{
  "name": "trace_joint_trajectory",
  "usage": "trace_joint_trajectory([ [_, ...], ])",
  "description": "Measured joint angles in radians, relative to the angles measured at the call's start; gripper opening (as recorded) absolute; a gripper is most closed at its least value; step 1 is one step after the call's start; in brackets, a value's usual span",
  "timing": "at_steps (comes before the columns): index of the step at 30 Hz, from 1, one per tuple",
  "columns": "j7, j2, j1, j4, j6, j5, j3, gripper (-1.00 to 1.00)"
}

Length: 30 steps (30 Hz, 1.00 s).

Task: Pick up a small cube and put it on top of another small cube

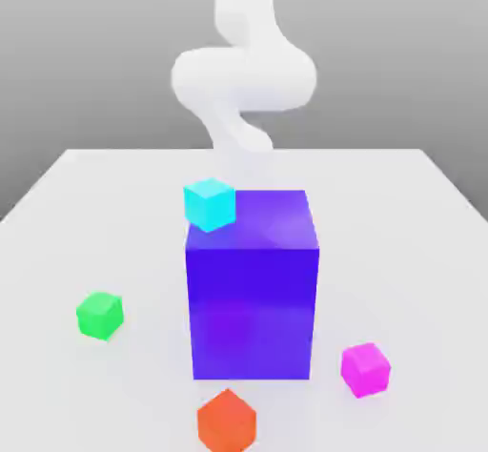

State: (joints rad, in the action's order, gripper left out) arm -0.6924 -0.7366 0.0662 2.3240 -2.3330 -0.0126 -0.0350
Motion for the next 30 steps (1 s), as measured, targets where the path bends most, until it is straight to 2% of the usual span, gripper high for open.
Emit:
trace_joint_trajectory([
  [16,0.723,0.411,0.363,0.153,-0.208,-0.124,-0.169,0.0],
  [25,1.119,0.639,0.479,0.238,-0.324,-0.185,-0.172,0.0],
  [30,1.302,0.758,0.526,0.287,-0.393,-0.167,-0.153,0.0],
])
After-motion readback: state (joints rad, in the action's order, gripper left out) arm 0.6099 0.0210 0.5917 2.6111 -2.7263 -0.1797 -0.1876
